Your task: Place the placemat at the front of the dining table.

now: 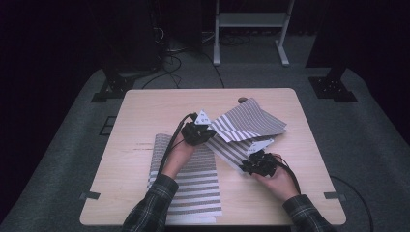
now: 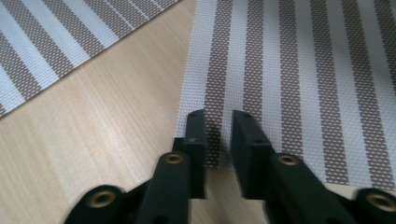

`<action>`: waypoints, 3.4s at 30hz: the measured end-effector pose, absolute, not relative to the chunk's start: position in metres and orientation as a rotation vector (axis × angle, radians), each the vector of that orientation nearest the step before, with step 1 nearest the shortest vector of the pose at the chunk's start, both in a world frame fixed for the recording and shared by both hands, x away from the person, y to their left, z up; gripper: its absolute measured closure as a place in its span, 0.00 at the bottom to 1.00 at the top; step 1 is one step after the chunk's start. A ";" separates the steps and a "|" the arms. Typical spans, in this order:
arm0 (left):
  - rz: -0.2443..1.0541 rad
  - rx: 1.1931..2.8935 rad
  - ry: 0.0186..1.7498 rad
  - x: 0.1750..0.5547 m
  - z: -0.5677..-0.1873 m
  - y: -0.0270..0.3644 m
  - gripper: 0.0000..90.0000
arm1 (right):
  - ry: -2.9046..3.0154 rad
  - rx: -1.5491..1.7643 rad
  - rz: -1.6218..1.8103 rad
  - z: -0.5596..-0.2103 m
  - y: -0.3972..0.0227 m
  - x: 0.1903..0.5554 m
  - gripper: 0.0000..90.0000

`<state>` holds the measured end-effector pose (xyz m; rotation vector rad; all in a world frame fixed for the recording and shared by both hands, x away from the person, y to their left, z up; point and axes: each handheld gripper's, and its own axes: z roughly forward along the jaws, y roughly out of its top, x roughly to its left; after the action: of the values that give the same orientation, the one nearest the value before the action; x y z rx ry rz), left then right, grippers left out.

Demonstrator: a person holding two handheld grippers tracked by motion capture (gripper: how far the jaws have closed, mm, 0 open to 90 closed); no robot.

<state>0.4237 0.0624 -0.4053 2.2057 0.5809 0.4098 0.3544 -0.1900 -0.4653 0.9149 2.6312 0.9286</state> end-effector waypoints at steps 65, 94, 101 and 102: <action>0.607 2.068 0.989 0.415 -0.423 0.193 0.70 | 2.619 1.014 0.863 -0.462 -0.221 0.368 0.88; 0.379 2.163 0.772 0.330 -0.426 0.176 0.00 | 2.566 1.062 0.906 -0.461 -0.218 0.364 0.51; 0.385 2.332 0.714 0.309 -0.456 0.162 0.00 | 2.547 1.074 0.888 -0.465 -0.213 0.368 0.50; 0.380 2.351 0.710 0.308 -0.459 0.161 0.00 | 2.544 1.069 0.882 -0.465 -0.212 0.369 0.50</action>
<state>0.3077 0.1610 -0.4592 2.3506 0.7102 0.3799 0.3685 -0.2118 -0.4655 1.0694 2.5437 0.8822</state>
